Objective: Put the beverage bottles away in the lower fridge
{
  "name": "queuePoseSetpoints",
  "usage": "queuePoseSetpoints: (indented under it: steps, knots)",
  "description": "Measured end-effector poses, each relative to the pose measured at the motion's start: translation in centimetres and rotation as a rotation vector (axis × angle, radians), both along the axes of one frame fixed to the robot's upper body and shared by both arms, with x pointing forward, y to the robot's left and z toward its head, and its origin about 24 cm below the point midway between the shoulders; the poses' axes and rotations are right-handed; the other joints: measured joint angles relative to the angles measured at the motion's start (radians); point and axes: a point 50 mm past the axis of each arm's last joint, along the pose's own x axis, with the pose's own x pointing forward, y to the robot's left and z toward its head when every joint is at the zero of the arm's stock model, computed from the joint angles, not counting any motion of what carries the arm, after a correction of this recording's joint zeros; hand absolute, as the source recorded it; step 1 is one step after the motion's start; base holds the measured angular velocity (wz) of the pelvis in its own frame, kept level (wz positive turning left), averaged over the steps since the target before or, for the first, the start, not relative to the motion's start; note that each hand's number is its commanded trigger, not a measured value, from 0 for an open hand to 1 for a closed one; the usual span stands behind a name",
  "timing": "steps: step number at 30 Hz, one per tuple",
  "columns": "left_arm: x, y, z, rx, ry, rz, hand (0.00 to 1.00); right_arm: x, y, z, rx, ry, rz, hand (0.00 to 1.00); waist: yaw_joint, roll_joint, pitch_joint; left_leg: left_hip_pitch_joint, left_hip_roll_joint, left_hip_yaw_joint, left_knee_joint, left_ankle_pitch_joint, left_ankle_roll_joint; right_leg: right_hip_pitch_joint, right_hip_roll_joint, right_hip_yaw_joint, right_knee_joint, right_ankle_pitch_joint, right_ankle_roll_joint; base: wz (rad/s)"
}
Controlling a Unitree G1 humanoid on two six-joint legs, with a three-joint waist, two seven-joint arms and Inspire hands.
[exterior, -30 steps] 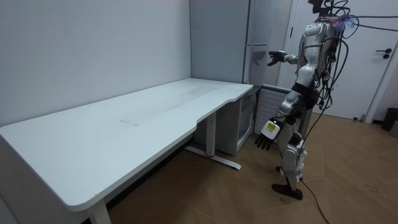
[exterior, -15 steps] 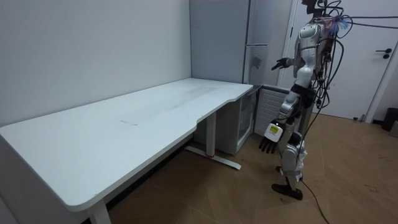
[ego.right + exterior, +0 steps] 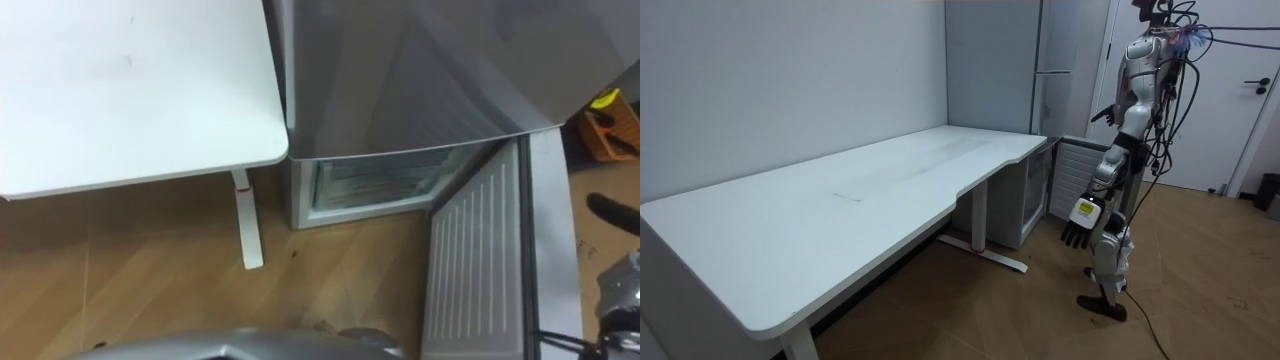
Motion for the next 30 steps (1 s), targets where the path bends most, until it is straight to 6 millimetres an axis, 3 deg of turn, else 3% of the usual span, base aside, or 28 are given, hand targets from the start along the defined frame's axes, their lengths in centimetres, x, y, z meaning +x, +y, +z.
queuePoseSetpoints:
  steps: [1,5,8,13,16,20,25,30]
  knots:
    - [-0.3,-0.1,0.0,-0.001,0.008,0.003,0.00,-0.9,0.1,-0.5,0.019,0.022,-0.020,0.00,0.000,0.003,-0.0033,0.005,0.000,0.000,-0.002,0.001,-0.001,0.004,0.001,0.001,-0.004,0.000,0.000,0.00]
    - [-0.7,-0.1,0.0,-0.001,0.016,0.010,0.00,-2.6,0.0,-1.3,0.070,0.026,-0.104,0.00,-0.004,0.016,-0.0030,0.014,-0.001,0.004,-0.009,0.003,-0.003,0.007,0.001,0.004,-0.005,0.000,-0.001,-0.04]
    - [-0.8,0.1,0.0,0.004,0.011,0.026,0.00,-4.4,0.1,-2.0,0.124,0.017,-0.195,0.00,0.000,0.013,-0.0025,0.028,-0.003,0.006,-0.014,0.003,-0.003,0.018,0.001,0.008,-0.005,-0.006,0.000,-0.02]
    - [-0.7,0.0,0.0,-0.002,0.015,0.019,0.00,-5.6,1.6,-3.6,0.236,-0.047,-0.247,0.00,0.002,0.003,-0.0016,0.026,-0.003,0.005,-0.009,0.003,-0.003,0.015,0.001,0.016,-0.014,-0.007,0.000,-0.05]
    - [-0.7,-0.4,-0.2,-0.012,0.017,0.015,0.00,-5.8,2.8,-4.5,0.277,-0.057,-0.217,0.00,0.003,0.008,-0.0022,0.022,-0.003,0.005,-0.008,0.002,-0.003,0.015,0.002,0.016,-0.019,-0.005,0.001,0.00]
    - [-0.3,-1.0,-0.4,-0.029,0.023,-0.025,0.00,-5.8,3.7,-5.1,0.305,-0.033,-0.088,0.00,0.015,0.006,-0.0046,0.022,0.000,0.004,-0.008,0.002,-0.003,0.016,0.002,0.010,-0.019,-0.002,-0.002,0.00]
    - [0.9,-1.6,-0.7,-0.043,0.011,-0.050,0.00,-4.3,5.1,-5.3,0.305,-0.021,0.135,0.00,0.030,0.008,-0.0043,0.020,0.006,0.008,-0.011,0.001,-0.004,0.014,0.008,0.010,-0.019,0.007,-0.005,-0.04]
    - [2.5,-2.6,-1.0,-0.071,0.010,-0.163,0.00,-0.4,10.3,-4.3,0.260,-0.031,0.611,0.00,0.061,0.031,-0.0036,0.004,0.022,0.032,-0.013,-0.002,-0.014,-0.015,0.028,0.034,-0.003,0.019,-0.017,-0.29]
